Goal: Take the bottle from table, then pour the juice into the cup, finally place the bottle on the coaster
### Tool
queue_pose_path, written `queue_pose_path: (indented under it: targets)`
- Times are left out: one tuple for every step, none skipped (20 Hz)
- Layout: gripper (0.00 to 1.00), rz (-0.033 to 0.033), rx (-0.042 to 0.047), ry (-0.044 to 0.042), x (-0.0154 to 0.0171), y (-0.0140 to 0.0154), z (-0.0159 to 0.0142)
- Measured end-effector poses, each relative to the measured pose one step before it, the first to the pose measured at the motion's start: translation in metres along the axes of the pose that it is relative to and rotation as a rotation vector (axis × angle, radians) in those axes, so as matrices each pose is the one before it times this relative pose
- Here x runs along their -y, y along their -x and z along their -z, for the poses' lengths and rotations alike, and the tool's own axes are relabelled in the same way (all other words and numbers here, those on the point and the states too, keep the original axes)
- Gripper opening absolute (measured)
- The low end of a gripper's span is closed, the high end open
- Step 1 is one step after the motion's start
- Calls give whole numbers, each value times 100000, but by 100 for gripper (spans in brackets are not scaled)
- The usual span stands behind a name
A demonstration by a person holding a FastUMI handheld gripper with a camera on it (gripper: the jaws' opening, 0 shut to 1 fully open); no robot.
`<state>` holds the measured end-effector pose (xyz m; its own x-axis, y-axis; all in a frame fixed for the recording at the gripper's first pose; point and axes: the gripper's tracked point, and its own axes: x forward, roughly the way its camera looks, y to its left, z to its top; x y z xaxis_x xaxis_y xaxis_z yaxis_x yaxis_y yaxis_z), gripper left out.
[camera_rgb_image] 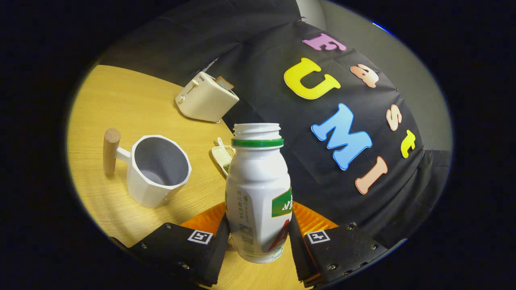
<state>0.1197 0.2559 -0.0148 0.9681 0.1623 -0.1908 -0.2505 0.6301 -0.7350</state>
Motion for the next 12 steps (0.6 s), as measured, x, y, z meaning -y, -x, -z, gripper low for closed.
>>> queue_pose_path:
  targets:
    - [70, -373, 244, -2619, -19, 25, 151]
    - [70, -494, 2, -2836, 106, 1, 197]
    - [70, -499, 188, -3397, 143, -24, 87]
    - [70, -380, 526, -3725, 120, 99, 199]
    - [70, -171, 704, -3553, 230, 58, 128]
    - [70, -168, 482, -3683, 281, 19, 44]
    - [70, -66, 512, -3251, 250, -22, -52]
    - [70, 5, 715, -3428, 303, -42, 65]
    - [70, -157, 337, -3412, 181, -80, 14]
    - [70, -332, -16, -3304, 230, -99, 139]
    - [70, 82, 394, -3307, 201, -127, -21]
    - [70, -358, 646, -2955, 145, -143, -123]
